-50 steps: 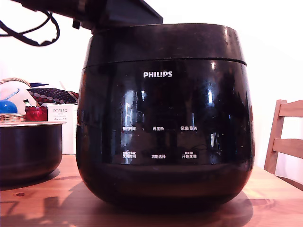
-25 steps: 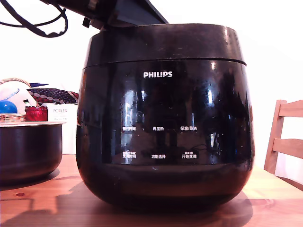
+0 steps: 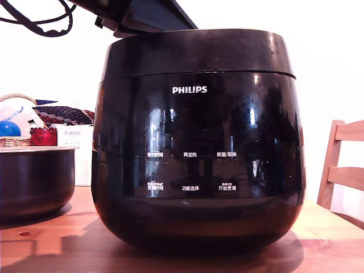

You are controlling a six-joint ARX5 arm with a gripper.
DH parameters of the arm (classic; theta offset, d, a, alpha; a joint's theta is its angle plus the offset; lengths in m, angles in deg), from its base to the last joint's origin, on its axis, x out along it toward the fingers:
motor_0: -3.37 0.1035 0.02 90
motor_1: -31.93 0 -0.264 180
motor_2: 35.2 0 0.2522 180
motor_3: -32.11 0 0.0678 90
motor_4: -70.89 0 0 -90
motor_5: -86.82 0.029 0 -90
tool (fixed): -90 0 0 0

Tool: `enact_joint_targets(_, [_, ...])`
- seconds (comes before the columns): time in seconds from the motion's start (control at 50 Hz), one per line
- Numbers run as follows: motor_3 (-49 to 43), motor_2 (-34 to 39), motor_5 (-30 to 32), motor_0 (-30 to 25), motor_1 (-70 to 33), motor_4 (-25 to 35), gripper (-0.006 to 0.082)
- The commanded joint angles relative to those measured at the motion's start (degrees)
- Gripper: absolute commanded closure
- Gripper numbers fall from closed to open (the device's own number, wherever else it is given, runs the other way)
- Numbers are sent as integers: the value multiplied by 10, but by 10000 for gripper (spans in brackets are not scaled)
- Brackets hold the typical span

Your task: Open the rice cooker by pressing the large metal button on the top of its lid with medium force

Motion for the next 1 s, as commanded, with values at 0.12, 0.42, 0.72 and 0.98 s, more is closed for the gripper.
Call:
enact_joint_targets(0.12, [-51, 30, 7, -1, -30, -19, 786])
enact_joint_targets(0.42, [-68, 30, 18, -1, -64, -18, 786])
enact_joint_targets(0.72, [-95, 30, 35, -1, -71, -19, 786])
enact_joint_targets(0.98, [-59, 30, 29, -1, -69, -9, 786])
